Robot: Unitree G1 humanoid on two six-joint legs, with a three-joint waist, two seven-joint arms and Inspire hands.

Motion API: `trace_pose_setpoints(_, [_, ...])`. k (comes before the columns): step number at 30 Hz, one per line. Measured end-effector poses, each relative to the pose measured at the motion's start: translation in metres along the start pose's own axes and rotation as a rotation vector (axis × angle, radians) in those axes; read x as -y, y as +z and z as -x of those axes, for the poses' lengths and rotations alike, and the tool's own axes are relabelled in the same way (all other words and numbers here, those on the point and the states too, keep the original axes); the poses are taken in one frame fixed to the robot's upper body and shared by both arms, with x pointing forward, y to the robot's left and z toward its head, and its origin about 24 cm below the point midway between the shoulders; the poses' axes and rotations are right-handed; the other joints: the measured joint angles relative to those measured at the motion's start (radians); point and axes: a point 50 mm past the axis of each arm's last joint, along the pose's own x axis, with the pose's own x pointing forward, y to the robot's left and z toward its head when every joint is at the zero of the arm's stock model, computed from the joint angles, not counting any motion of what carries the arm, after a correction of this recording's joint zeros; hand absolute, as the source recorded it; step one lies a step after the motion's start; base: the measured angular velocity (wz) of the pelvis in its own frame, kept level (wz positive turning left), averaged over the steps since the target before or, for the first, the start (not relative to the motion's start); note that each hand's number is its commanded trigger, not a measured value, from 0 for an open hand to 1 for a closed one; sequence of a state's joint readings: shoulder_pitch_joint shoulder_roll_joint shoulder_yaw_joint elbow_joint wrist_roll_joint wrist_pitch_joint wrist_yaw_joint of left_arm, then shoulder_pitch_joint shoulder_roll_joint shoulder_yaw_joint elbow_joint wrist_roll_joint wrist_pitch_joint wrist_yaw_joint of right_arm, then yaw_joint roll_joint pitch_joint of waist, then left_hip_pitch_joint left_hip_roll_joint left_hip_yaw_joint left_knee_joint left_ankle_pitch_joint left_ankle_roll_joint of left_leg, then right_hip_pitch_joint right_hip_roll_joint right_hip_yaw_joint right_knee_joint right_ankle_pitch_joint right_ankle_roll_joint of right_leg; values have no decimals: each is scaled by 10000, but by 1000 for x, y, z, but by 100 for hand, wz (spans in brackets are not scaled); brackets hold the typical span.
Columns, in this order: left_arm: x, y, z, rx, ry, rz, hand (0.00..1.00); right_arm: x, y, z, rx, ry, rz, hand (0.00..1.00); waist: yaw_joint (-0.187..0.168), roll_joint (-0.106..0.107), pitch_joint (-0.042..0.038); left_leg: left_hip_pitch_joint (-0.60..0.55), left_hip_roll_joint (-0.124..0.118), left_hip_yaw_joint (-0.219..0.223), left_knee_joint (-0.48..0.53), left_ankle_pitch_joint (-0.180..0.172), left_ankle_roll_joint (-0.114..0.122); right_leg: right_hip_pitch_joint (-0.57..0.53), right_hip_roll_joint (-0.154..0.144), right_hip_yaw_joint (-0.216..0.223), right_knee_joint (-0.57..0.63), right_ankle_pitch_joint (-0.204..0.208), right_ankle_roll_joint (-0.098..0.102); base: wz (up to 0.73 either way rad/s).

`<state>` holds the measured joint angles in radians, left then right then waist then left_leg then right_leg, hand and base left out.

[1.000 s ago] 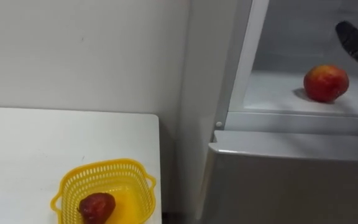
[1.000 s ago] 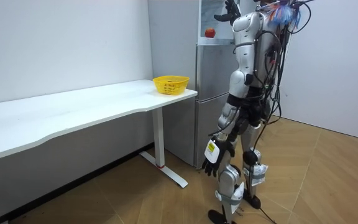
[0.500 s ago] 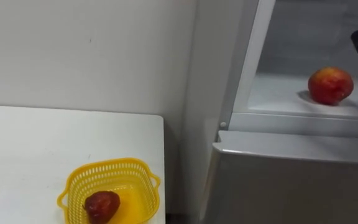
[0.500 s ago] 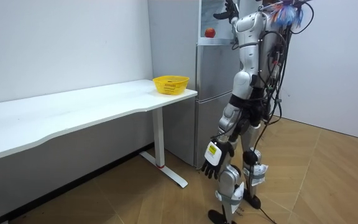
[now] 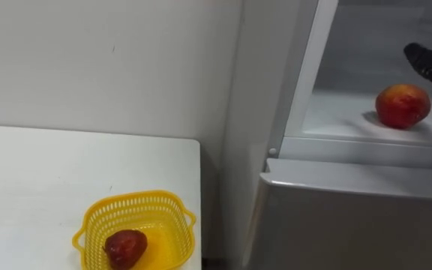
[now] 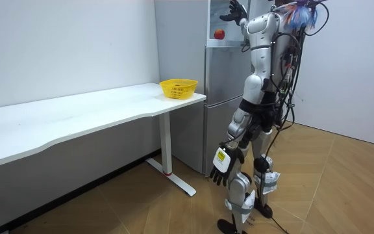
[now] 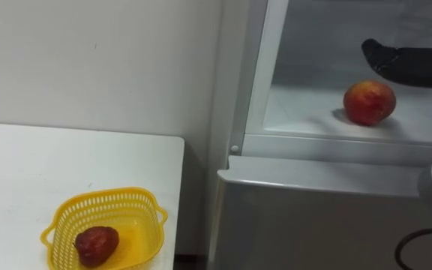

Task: Retrieve from the upper fridge

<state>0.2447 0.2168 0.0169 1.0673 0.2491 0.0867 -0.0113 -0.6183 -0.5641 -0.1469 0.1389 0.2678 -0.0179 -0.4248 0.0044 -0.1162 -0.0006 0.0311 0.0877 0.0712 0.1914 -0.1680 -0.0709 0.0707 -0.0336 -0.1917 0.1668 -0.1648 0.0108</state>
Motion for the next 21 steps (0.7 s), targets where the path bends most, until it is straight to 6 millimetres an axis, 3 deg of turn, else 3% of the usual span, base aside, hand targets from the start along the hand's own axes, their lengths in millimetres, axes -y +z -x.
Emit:
trace_pose_setpoints(6, [-1,4,0,178,71,5,0,-4,8,0,313,461,-152,0,-5,71,25,-2,1,-2,-13,-1,0,-2,3,0,5,2,-2,0])
trace_pose_setpoints(21, [-5,10,1,447,410,-24,0,-3,1,4,87,705,-29,0,-25,91,21,-11,1,3,-44,-2,-2,-21,3,1,-10,2,-3,0])
